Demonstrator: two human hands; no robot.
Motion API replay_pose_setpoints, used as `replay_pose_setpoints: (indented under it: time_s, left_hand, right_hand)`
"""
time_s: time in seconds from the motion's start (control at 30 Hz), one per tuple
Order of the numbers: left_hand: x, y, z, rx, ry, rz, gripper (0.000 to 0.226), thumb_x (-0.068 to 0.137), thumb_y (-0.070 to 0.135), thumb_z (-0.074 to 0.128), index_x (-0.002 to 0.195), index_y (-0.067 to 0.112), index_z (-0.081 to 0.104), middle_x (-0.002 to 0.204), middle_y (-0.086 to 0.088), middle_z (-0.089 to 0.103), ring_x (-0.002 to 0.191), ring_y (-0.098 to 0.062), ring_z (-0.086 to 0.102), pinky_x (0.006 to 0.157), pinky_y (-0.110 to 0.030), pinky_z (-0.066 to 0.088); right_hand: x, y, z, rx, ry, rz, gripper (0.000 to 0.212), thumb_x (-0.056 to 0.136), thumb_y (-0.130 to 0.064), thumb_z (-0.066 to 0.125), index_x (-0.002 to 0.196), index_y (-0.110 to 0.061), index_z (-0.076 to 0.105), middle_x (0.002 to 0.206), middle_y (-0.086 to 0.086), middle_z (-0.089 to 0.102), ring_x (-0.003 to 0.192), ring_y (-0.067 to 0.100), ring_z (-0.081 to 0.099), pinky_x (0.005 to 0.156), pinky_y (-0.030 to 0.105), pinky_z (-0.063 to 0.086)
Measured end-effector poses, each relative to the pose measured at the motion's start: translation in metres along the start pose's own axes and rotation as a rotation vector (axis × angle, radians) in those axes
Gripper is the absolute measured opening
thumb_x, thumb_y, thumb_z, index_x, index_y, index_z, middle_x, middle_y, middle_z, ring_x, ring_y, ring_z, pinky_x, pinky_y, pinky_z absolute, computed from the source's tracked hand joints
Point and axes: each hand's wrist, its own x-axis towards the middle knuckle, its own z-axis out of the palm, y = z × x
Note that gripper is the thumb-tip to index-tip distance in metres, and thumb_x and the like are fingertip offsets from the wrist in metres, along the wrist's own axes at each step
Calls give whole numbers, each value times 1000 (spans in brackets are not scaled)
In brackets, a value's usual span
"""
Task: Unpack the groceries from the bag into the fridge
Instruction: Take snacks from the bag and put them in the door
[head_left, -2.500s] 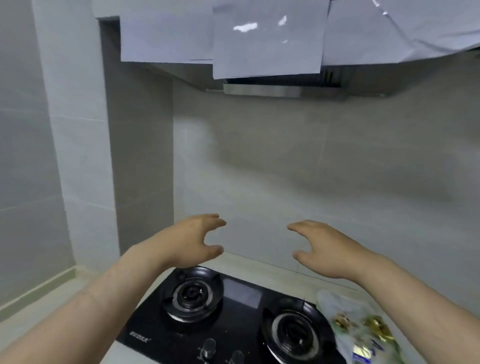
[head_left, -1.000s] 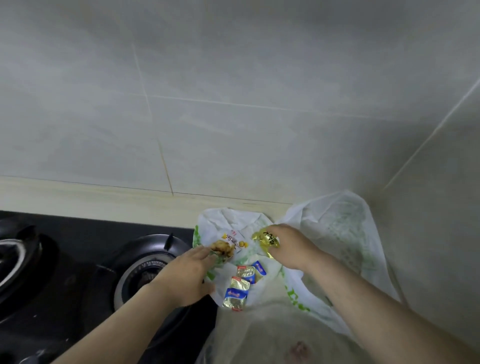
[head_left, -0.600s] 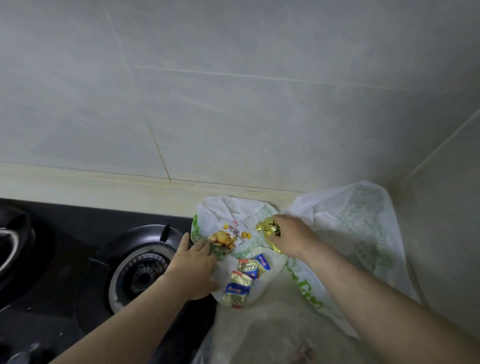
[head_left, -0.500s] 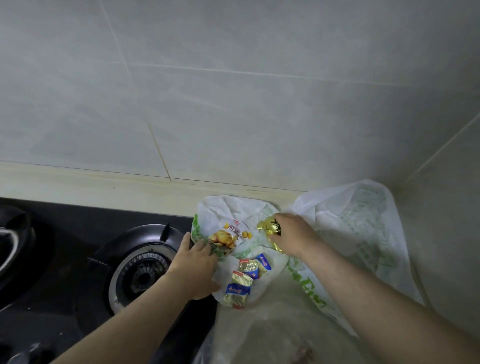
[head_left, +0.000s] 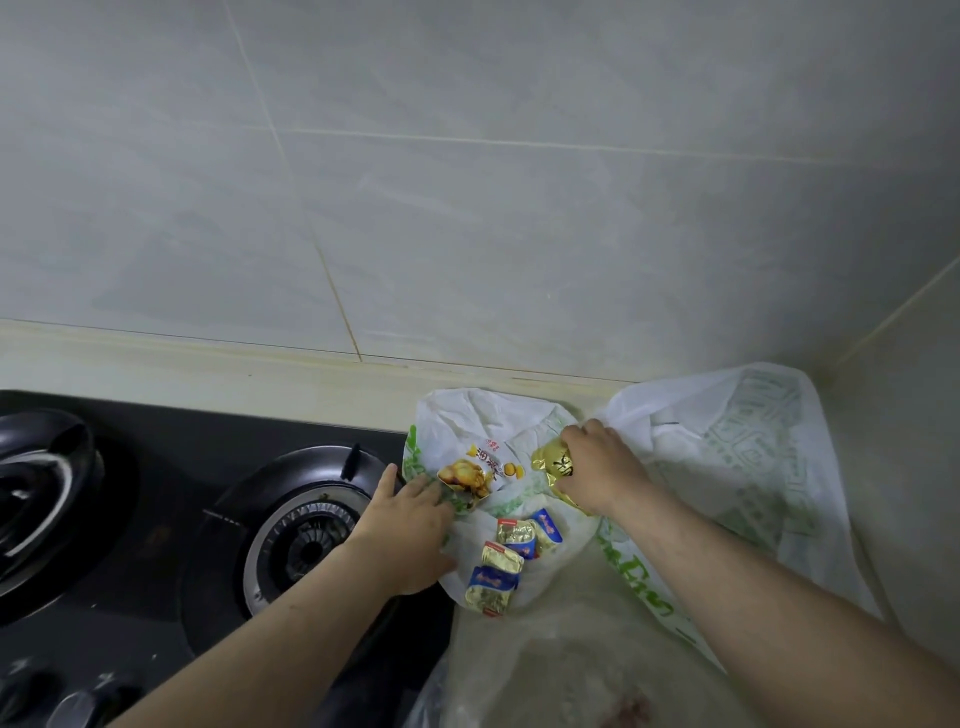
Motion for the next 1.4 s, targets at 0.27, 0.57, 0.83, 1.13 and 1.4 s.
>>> replay_pose_setpoints:
  time_s: [0.27, 0.57, 0.83, 1.13, 1.4]
  left_hand:
    - [-33, -1, -31, -645, 373, -21, 38, 92, 45, 59, 125, 28, 58, 124, 13, 57, 124, -13, 51, 107, -30, 36]
    - [-113, -6, -65, -1841, 616, 1, 29, 85, 12, 71, 113, 5, 66, 96, -15, 70, 86, -20, 68, 82, -36, 58]
    - [-196, -43, -51, -1962, 780, 50, 29, 75, 14, 71, 99, -2, 71, 93, -26, 71, 82, -32, 69, 79, -42, 57]
    - [-290, -93, -16, -2035, 1012, -6, 30, 79, 7, 75, 108, 8, 67, 92, -18, 71, 79, -26, 68, 71, -33, 58]
    - [-407, -156, 19, -1763, 1125, -170, 32, 77, 6, 73, 109, 10, 72, 90, -16, 74, 76, -32, 68, 70, -38, 57]
  right_hand:
    - [-39, -34, -37, 279, 195, -161, 66, 85, -35, 72, 143, -22, 44, 138, -6, 43, 125, 15, 47, 105, 28, 39]
    - [-132, -126, -81, 504, 249, -366, 69, 72, -34, 82, 134, -36, 51, 119, -28, 48, 114, -7, 46, 97, 9, 35]
    - [-181, -194, -91, 617, 329, -486, 59, 66, -34, 86, 110, -55, 53, 127, -42, 43, 121, -11, 44, 100, 12, 36]
    - [-213, -298, -80, 883, 257, -527, 50, 67, -18, 88, 95, -53, 65, 106, -27, 60, 100, -5, 59, 82, 11, 46]
    - [-251, -415, -72, 880, 82, -700, 49, 69, -11, 86, 94, -48, 68, 109, -22, 62, 101, -4, 60, 77, 7, 46]
